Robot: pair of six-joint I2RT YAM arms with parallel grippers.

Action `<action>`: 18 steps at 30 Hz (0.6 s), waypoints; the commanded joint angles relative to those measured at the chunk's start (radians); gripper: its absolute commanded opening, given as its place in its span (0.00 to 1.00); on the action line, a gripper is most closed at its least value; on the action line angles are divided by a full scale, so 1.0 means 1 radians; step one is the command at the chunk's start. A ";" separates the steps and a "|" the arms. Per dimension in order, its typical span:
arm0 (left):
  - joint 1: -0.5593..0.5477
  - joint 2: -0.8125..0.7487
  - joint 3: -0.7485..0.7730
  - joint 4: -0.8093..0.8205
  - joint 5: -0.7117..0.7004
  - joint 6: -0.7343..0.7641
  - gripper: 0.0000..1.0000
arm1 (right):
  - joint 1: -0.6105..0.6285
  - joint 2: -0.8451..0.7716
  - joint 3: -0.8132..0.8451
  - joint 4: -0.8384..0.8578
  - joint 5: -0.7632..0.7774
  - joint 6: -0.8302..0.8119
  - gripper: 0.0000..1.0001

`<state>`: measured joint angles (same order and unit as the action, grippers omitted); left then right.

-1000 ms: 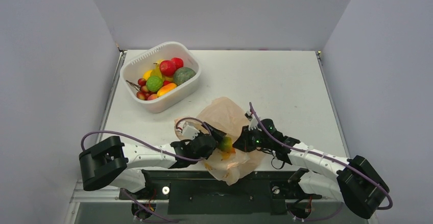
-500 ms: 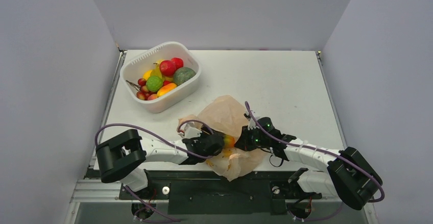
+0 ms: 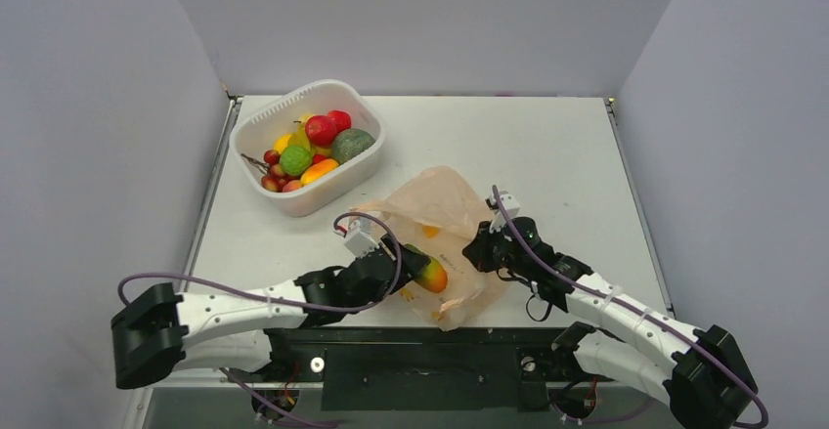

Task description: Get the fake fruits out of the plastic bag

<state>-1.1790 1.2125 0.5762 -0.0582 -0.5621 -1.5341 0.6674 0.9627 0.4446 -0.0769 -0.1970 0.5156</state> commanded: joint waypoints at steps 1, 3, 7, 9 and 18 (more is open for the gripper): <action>0.037 -0.229 -0.125 0.295 0.254 0.363 0.00 | 0.000 -0.034 0.067 -0.062 0.188 -0.020 0.00; 0.087 -0.346 -0.172 0.406 0.406 0.393 0.00 | 0.001 -0.040 0.066 -0.053 0.207 -0.013 0.00; 0.228 -0.398 -0.134 0.403 0.851 0.419 0.00 | 0.003 -0.043 0.086 -0.062 0.285 0.006 0.00; 0.275 -0.404 -0.069 0.339 1.004 0.470 0.00 | 0.002 -0.043 0.106 -0.089 0.349 0.020 0.00; 0.505 -0.280 0.556 -0.535 0.792 0.957 0.00 | -0.002 -0.055 0.182 -0.245 0.599 0.064 0.00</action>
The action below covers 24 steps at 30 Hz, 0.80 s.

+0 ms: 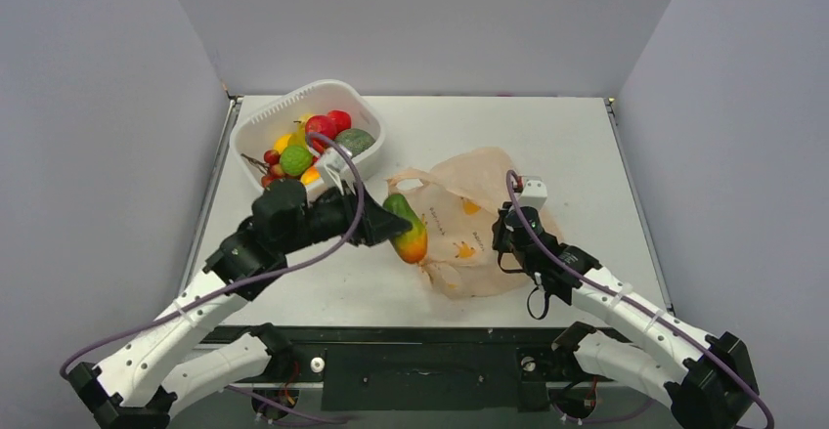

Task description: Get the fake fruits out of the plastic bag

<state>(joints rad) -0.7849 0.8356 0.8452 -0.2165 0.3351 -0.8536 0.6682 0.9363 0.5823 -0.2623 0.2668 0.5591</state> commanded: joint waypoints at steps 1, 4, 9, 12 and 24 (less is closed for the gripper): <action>0.157 0.124 0.371 -0.413 -0.168 0.299 0.00 | -0.002 -0.031 0.045 -0.062 0.138 0.018 0.00; 0.248 0.218 0.477 -0.443 -0.291 0.361 0.00 | -0.003 -0.045 0.044 -0.080 0.151 0.013 0.00; 0.401 0.316 0.492 -0.257 -0.499 0.399 0.00 | -0.004 -0.067 0.042 -0.091 0.153 0.001 0.00; 0.512 0.408 0.467 -0.160 -0.539 0.381 0.00 | -0.003 -0.080 0.047 -0.098 0.152 -0.010 0.00; 0.710 0.821 0.577 -0.024 -0.432 0.387 0.08 | -0.006 -0.087 0.040 -0.089 0.140 -0.039 0.00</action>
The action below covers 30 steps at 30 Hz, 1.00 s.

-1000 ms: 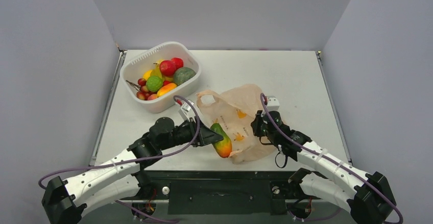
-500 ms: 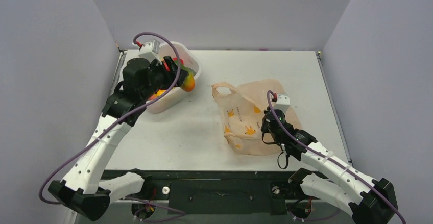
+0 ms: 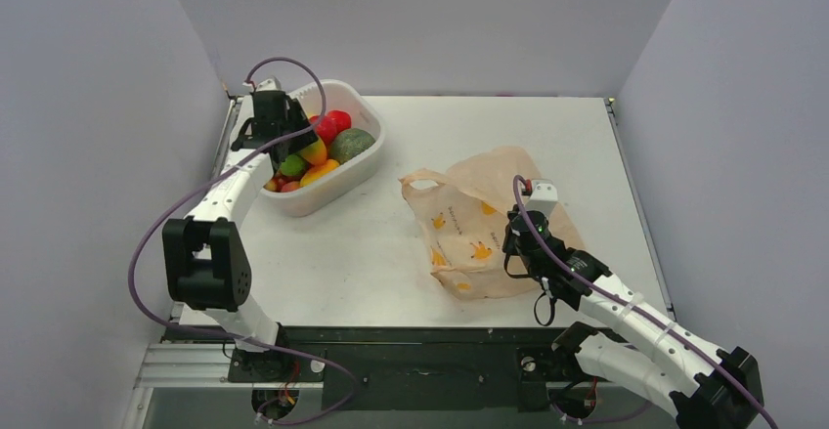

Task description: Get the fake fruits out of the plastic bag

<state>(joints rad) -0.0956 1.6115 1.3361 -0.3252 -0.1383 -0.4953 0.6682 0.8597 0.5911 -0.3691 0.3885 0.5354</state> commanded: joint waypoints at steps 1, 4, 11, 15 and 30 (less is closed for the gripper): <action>0.021 0.065 0.093 0.078 0.042 0.034 0.26 | -0.004 -0.009 0.027 0.019 0.018 -0.014 0.00; 0.024 0.076 0.097 0.084 0.047 0.057 0.55 | -0.006 -0.009 0.022 0.023 0.014 -0.013 0.00; 0.034 0.020 0.111 0.032 0.082 0.055 0.77 | -0.012 0.015 0.050 0.014 0.023 0.000 0.00; 0.058 -0.017 0.163 -0.063 0.128 0.028 0.77 | -0.020 0.057 0.101 -0.013 0.032 -0.007 0.00; 0.128 -0.520 0.086 -0.218 0.310 0.023 0.77 | -0.043 0.056 0.361 -0.282 0.068 -0.059 0.80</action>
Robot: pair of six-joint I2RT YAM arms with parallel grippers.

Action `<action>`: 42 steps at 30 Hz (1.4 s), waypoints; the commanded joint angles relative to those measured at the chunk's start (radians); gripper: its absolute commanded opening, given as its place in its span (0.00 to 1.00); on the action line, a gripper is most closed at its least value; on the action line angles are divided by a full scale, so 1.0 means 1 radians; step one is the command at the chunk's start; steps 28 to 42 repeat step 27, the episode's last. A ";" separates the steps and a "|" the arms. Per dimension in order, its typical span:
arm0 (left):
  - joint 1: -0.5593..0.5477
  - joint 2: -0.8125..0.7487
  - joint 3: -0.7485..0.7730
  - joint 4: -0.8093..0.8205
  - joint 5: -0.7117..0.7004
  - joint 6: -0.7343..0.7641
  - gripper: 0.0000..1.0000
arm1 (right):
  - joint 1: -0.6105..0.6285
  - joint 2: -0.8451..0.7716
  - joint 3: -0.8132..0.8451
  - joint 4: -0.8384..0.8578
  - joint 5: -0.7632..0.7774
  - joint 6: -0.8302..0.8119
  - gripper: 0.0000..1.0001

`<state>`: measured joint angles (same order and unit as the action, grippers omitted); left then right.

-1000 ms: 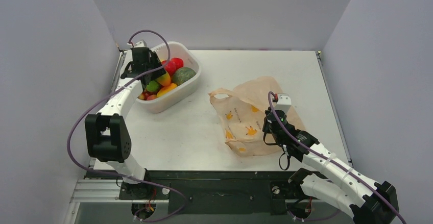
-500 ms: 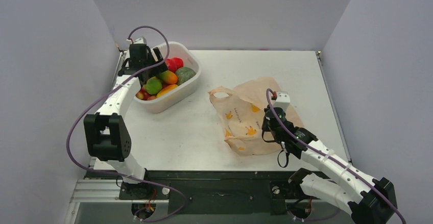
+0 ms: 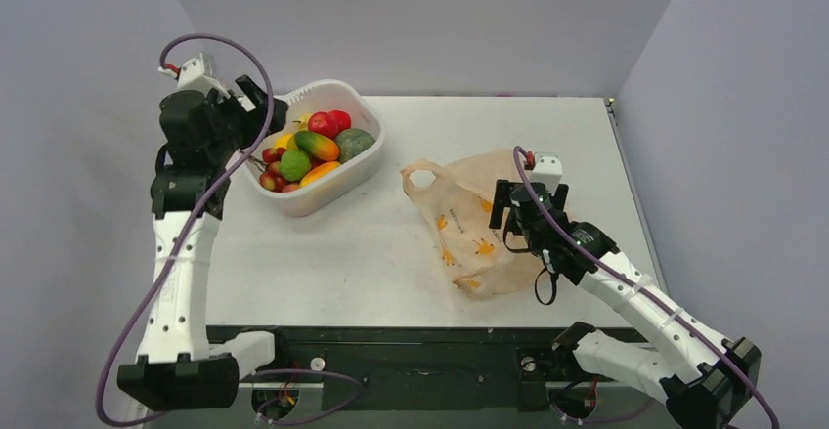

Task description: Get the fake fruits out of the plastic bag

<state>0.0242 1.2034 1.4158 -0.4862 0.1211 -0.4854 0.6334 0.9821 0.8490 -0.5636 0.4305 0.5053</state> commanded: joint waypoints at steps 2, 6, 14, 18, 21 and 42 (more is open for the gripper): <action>0.008 -0.170 0.025 -0.073 0.051 0.014 0.78 | -0.009 -0.109 0.149 -0.135 0.017 -0.044 0.81; 0.008 -0.270 0.089 -0.086 0.041 0.012 0.79 | -0.008 -0.208 0.261 -0.224 -0.009 -0.087 0.83; 0.007 -0.472 0.151 0.071 -0.014 0.001 0.79 | -0.008 -0.366 0.478 -0.273 0.011 -0.166 0.84; 0.008 -0.526 0.179 0.094 -0.043 0.000 0.77 | -0.008 -0.406 0.535 -0.272 0.047 -0.189 0.84; 0.008 -0.527 0.220 0.071 -0.044 0.008 0.77 | -0.007 -0.428 0.553 -0.268 0.080 -0.190 0.84; 0.008 -0.531 0.225 0.044 -0.040 0.008 0.77 | -0.009 -0.468 0.526 -0.235 0.103 -0.178 0.85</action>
